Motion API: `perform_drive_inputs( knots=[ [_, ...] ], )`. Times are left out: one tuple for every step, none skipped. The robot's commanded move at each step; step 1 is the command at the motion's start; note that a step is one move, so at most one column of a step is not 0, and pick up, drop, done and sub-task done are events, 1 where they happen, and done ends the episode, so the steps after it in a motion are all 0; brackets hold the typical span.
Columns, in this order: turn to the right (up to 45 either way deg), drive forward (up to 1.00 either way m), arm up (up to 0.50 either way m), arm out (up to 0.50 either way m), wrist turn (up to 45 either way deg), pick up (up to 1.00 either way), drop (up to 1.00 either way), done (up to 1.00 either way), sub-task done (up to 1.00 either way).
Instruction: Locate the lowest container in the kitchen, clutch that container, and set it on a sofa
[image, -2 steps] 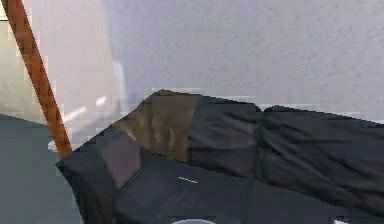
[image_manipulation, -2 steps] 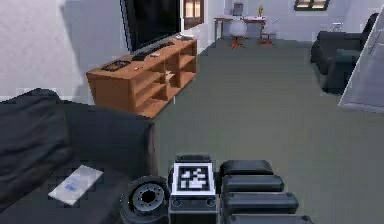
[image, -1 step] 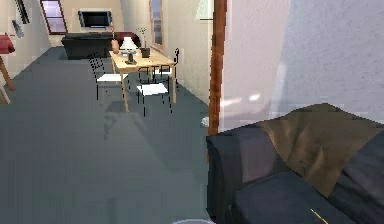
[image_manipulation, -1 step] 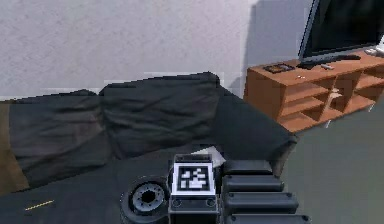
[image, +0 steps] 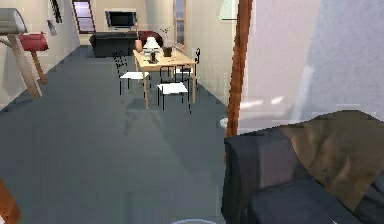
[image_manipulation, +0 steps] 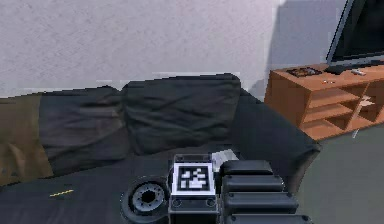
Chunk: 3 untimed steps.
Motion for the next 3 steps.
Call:
perform_drive_inputs(
  knots=[
    [0.0,0.00,0.00,0.48,0.0,0.00,0.00,0.00,0.00],
    [0.0,0.00,0.00,0.00,39.0,0.00,0.00,0.00,0.00],
    [0.0,0.00,-0.34,0.00,0.0,0.00,0.00,0.00,0.00]
  ],
)
